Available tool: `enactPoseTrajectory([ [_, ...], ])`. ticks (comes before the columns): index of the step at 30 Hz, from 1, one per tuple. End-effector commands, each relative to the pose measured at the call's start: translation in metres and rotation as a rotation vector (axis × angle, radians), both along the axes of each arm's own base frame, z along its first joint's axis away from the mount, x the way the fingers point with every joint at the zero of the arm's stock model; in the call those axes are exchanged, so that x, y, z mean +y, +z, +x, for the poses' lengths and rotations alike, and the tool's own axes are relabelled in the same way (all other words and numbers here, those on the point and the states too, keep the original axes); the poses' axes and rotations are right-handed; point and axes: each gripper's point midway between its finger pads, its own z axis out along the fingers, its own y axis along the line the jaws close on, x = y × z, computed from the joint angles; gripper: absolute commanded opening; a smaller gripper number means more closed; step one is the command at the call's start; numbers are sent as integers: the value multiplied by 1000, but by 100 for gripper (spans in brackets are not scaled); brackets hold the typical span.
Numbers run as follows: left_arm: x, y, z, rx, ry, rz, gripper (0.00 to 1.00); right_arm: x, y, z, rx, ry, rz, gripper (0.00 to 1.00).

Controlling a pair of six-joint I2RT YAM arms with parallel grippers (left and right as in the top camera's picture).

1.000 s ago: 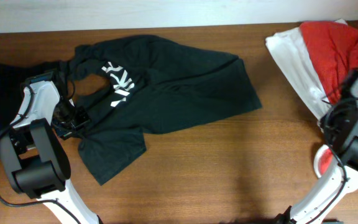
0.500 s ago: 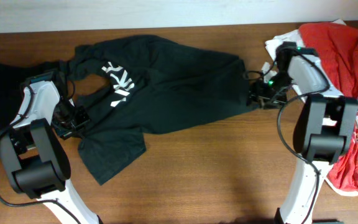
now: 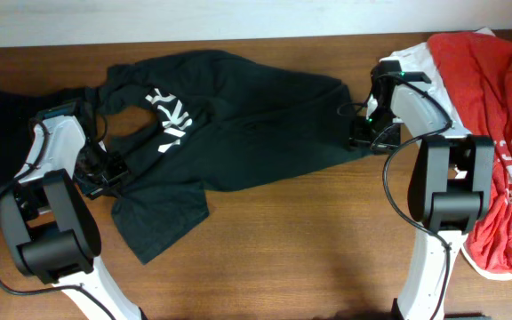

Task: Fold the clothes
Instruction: 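Grasp the t-shirt's right edge with the right gripper, then lift the t-shirt with both grippers and lay it flat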

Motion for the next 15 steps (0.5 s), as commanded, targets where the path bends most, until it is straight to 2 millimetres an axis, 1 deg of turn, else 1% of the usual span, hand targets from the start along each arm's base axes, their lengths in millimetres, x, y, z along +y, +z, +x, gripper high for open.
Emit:
enactPoseTrajectory([
  [1, 2, 10, 5, -38, -7, 4, 0, 12, -8, -8, 8, 7, 13, 64],
  [2, 2, 10, 5, -38, -6, 4, 0, 12, -8, -7, 3, 6, 13, 57],
  [3, 2, 10, 5, -38, -7, 4, 0, 11, -8, -4, -6, -2, 11, 37],
  [4, 2, 10, 5, -39, -7, 4, 0, 11, -8, -4, -7, -20, 8, 10],
  [5, 2, 10, 5, -40, -7, 5, 0, 10, -7, -3, -9, -21, 8, 4],
  [6, 2, 10, 6, -43, -7, 1, 0, 9, 0, -1, -13, -20, -2, 4],
  [7, -5, 13, 11, -68, -32, -45, 0, 6, 10, 2, -23, -12, -14, 4],
  [8, -14, 20, 21, -113, -63, -106, 0, 5, 21, 6, -37, -10, -21, 4],
  [9, -18, 32, 35, -171, -76, -137, 0, 4, 47, 16, -75, 6, -25, 4],
  [10, -16, 52, 53, -247, -87, -130, 0, 5, 72, 24, -112, 6, -25, 4],
  [11, -11, 76, 71, -329, -119, -106, 0, 5, 104, 31, -155, 14, -25, 4],
  [13, -3, 131, 101, -501, -170, -49, 0, 5, 156, 36, -224, 15, -26, 4],
  [14, 2, 179, 118, -632, -183, -2, 0, 5, 189, 36, -268, 15, -26, 4],
  [15, 3, 207, 125, -706, -190, 24, 0, 5, 211, 34, -300, 15, -26, 4],
])
